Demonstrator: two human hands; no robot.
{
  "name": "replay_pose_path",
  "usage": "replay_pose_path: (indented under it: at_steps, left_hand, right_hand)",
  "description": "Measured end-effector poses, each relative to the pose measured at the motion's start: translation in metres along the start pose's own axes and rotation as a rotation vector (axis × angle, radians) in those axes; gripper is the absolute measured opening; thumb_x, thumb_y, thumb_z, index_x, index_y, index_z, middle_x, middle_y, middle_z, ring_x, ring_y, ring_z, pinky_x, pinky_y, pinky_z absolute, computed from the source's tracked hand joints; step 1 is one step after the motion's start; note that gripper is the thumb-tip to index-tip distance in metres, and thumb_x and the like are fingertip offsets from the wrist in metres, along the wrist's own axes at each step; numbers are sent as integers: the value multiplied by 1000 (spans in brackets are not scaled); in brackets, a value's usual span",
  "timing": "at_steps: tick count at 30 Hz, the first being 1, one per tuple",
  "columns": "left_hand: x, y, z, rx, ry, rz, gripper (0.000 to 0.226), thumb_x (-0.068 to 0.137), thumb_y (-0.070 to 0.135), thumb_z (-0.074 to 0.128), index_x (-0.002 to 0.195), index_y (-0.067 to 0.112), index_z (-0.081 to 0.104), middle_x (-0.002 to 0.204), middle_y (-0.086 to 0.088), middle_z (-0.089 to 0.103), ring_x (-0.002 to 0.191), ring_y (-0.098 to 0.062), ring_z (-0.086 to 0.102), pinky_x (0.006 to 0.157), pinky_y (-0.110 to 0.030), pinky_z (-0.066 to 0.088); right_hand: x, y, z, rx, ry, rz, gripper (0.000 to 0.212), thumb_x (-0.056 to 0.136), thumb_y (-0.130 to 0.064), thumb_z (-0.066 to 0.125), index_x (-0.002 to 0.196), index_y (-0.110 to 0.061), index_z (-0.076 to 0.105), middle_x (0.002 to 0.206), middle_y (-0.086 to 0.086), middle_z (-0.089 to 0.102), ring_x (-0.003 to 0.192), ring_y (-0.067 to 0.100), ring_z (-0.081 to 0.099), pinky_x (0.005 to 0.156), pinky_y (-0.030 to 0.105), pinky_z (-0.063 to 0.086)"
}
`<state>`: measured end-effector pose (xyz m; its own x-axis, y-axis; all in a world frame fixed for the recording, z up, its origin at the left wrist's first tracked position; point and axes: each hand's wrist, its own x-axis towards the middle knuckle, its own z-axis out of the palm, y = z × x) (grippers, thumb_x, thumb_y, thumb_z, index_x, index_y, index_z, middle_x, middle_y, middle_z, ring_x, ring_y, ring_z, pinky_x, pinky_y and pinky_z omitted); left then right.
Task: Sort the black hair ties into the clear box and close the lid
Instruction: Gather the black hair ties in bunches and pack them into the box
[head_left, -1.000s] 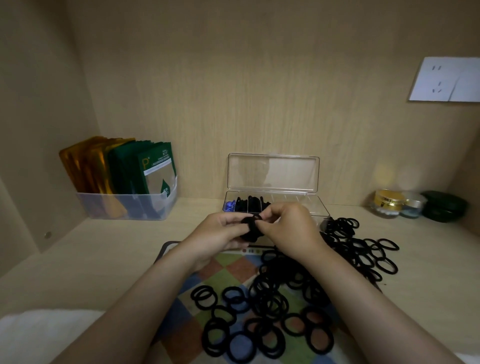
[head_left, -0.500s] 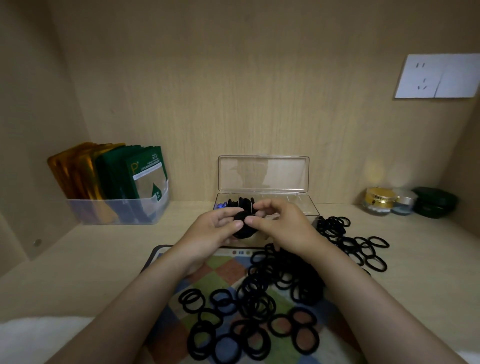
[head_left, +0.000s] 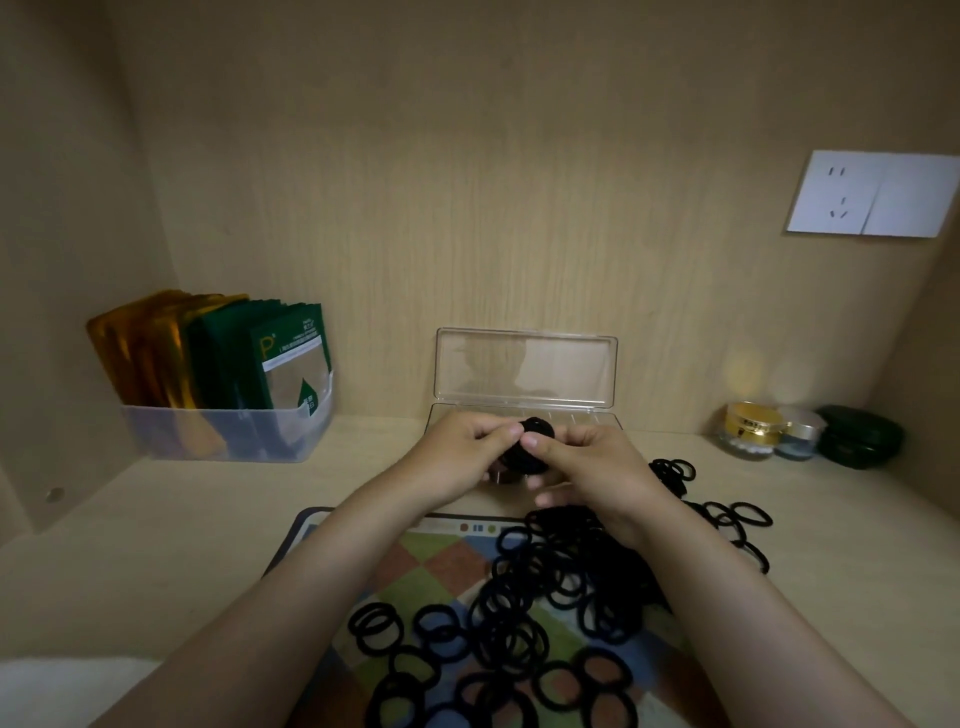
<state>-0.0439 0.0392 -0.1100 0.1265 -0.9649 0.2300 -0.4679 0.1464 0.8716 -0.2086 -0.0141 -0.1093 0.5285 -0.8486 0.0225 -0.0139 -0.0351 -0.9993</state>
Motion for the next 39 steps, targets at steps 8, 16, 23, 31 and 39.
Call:
replay_pose_path:
  at_steps: [8, 16, 23, 31, 39]
  left_hand:
    - [36, -20, -3, 411, 284, 61, 33, 103, 30, 43, 126, 29, 66, 127, 7, 61, 121, -12, 52, 95, -24, 39]
    - [33, -56, 7, 767, 316, 226, 41, 103, 37, 36, 142, 35, 49, 133, 12, 55, 127, -13, 42, 107, -31, 28]
    - [35, -59, 8, 754, 343, 261, 40, 101, 36, 40, 139, 33, 52, 130, 12, 57, 127, -13, 42, 107, -30, 26]
    - [34, -59, 12, 732, 261, 372, 34, 102, 37, 41, 132, 38, 56, 125, 18, 56, 124, -9, 41, 107, -30, 26]
    - [33, -60, 13, 745, 199, 371, 35, 100, 42, 41, 131, 40, 58, 131, 19, 52, 128, -9, 37, 107, -31, 26]
  right_hand:
    - [23, -10, -13, -329, 328, -102, 14, 90, -28, 72, 91, -14, 72, 86, 4, 74, 57, 15, 66, 44, 24, 46]
    - [66, -15, -18, -982, 292, -27, 18, 83, -42, 70, 81, -24, 71, 76, -4, 68, 77, 18, 66, 72, 33, 54]
    - [77, -33, -4, -1324, 174, 128, 27, 77, -42, 72, 73, -16, 69, 67, -2, 63, 66, 17, 61, 56, 24, 41]
    - [92, -30, 8, -1445, 26, 205, 21, 75, -24, 71, 70, -8, 58, 66, 3, 53, 60, 20, 52, 56, 25, 40]
    - [74, -33, -10, -1274, -97, -11, 11, 81, -18, 69, 80, -22, 80, 68, 0, 68, 64, 15, 59, 62, 27, 48]
